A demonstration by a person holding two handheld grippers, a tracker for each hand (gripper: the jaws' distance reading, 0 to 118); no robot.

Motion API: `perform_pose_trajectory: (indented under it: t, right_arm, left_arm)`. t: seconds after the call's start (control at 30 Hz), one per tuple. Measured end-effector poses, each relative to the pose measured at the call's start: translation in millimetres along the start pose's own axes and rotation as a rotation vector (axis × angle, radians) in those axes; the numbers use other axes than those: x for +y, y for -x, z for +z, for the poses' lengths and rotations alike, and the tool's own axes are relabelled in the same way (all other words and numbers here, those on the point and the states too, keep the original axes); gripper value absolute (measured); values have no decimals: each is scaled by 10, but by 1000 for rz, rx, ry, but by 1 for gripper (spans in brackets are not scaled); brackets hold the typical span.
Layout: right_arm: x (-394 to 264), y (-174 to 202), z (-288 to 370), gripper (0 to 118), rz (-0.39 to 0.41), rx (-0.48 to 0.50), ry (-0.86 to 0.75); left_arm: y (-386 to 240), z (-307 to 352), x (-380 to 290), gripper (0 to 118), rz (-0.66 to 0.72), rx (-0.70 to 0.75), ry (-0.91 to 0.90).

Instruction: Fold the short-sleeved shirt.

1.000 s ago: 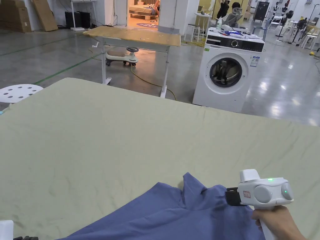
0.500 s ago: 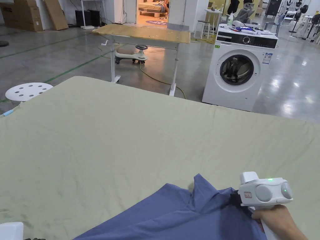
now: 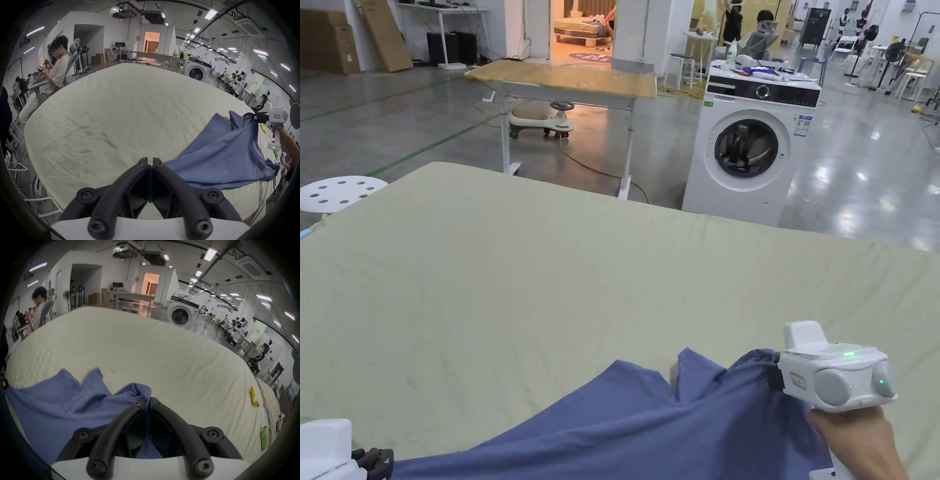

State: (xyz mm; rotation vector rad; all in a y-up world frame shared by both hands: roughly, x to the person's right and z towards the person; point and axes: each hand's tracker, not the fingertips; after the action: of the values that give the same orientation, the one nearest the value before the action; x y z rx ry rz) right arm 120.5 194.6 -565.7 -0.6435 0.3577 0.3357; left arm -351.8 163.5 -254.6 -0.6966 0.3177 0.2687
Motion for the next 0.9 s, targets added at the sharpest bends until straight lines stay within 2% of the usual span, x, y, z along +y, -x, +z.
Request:
perform_pose_trajectory:
  t: [0.17,0.43,0.7,0.9]
  right_arm:
    - [52,-251,466,4,-12,-64,-112]
    - [328,-694,1411,4,-106,-203,-301]
    - [639,-1222,1978,4,-159,-310,-396]
    - [954,-1458,2295,4,-203,-361,-452]
  left_arm:
    - [-105,147,298,0,-30,-30,-80]
    - [-587,505,1156,0,-138,-103,-255]
    - [-1169,704,2247,0,-203,-162,-368]
    - [-1592,799,2959,0,-251,-176,-430]
